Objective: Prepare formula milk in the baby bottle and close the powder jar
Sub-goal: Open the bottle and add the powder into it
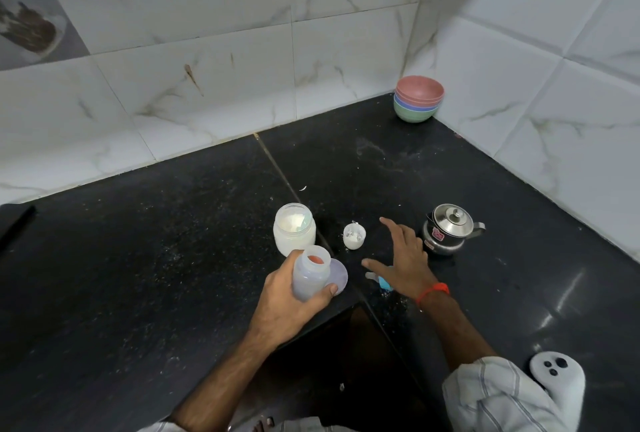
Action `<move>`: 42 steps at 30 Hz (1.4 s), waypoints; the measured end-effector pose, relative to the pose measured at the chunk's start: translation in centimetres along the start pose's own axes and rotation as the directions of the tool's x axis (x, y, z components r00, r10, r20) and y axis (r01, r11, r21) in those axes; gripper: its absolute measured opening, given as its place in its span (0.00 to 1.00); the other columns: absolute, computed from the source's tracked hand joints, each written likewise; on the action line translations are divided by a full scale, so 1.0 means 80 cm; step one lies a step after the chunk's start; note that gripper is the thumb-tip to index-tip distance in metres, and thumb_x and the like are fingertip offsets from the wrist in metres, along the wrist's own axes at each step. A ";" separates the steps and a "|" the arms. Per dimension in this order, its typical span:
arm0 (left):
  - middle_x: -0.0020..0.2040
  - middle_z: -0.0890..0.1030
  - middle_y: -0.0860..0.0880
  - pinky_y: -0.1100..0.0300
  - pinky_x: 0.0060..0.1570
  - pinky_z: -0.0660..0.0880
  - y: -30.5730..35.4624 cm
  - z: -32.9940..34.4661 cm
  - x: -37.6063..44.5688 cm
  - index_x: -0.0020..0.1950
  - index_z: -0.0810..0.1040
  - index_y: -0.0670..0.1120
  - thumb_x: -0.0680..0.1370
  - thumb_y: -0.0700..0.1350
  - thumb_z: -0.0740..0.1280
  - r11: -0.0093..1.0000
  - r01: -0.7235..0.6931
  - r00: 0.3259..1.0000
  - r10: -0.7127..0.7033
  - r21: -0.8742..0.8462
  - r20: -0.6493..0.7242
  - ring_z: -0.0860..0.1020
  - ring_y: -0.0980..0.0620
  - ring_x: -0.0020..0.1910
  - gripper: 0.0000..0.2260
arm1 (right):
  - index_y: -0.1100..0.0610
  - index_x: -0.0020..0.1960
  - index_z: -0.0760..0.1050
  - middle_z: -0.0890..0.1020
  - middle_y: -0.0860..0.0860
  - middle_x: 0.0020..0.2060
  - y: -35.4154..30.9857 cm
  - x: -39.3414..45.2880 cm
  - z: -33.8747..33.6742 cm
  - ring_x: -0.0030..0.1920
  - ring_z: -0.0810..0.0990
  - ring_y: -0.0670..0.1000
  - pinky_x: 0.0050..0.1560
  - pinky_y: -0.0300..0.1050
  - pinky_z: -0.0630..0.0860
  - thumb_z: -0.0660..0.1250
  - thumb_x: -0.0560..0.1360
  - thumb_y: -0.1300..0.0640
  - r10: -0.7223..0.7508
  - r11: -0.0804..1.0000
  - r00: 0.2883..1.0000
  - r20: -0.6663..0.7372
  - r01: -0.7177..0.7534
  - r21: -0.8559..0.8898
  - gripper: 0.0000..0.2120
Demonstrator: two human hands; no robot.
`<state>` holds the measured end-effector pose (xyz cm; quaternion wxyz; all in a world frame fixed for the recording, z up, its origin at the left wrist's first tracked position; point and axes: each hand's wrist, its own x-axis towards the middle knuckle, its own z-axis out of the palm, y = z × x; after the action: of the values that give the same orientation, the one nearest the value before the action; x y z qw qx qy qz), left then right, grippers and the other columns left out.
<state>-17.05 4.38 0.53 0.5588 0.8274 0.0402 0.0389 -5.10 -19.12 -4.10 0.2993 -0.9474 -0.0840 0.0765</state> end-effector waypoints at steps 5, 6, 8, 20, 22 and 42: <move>0.58 0.80 0.60 0.65 0.53 0.79 0.005 0.006 0.003 0.60 0.72 0.62 0.70 0.54 0.80 1.000 -0.001 1.000 0.001 0.005 0.020 0.78 0.63 0.60 0.23 | 0.48 0.82 0.53 0.63 0.54 0.79 -0.008 0.037 0.011 0.78 0.61 0.59 0.76 0.63 0.62 0.75 0.74 0.46 0.040 0.999 0.997 0.060 -0.041 0.024 0.45; 0.59 0.80 0.60 0.65 0.54 0.79 0.007 0.006 0.003 0.60 0.72 0.63 0.70 0.54 0.80 1.000 -0.001 1.000 0.001 0.009 0.026 0.77 0.64 0.60 0.24 | 0.49 0.83 0.52 0.61 0.53 0.80 -0.009 0.044 0.014 0.79 0.60 0.59 0.76 0.64 0.60 0.75 0.74 0.45 0.055 0.999 0.993 0.102 -0.055 -0.002 0.46; 0.59 0.79 0.62 0.69 0.52 0.77 0.009 0.004 0.003 0.60 0.70 0.65 0.69 0.55 0.80 1.000 -0.001 0.999 0.001 0.015 0.035 0.76 0.67 0.61 0.26 | 0.49 0.83 0.52 0.62 0.51 0.80 -0.011 0.052 0.023 0.80 0.59 0.58 0.76 0.63 0.58 0.74 0.74 0.42 0.063 0.997 0.986 0.156 -0.056 -0.048 0.46; 0.60 0.77 0.65 0.75 0.51 0.74 0.003 -0.005 0.004 0.59 0.70 0.66 0.68 0.56 0.80 0.999 0.012 0.999 -0.013 0.038 0.030 0.74 0.72 0.61 0.27 | 0.45 0.74 0.68 0.77 0.45 0.70 -0.010 0.061 0.048 0.74 0.69 0.54 0.68 0.58 0.62 0.75 0.74 0.43 0.018 1.000 0.997 0.074 -0.019 0.011 0.31; 0.59 0.77 0.65 0.76 0.50 0.74 0.003 -0.004 0.003 0.59 0.69 0.66 0.68 0.55 0.80 0.999 0.015 0.999 -0.017 0.045 0.035 0.73 0.73 0.61 0.27 | 0.45 0.71 0.70 0.79 0.46 0.66 -0.012 0.060 0.049 0.71 0.71 0.54 0.67 0.58 0.62 0.74 0.75 0.44 0.015 1.000 0.999 0.034 -0.016 0.023 0.27; 0.62 0.76 0.59 0.56 0.59 0.78 0.008 0.021 0.023 0.64 0.70 0.59 0.69 0.59 0.79 0.993 0.008 0.998 -0.016 0.117 0.066 0.75 0.56 0.62 0.28 | 0.51 0.72 0.70 0.71 0.51 0.69 -0.107 -0.035 -0.090 0.67 0.75 0.49 0.58 0.50 0.82 0.72 0.78 0.58 -0.663 0.739 0.727 -0.176 0.674 -0.003 0.24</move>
<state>-15.01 2.79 0.51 0.5109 0.8592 0.0287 0.0053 -7.39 -16.75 6.96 0.3414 -0.8469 -0.3918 -0.1125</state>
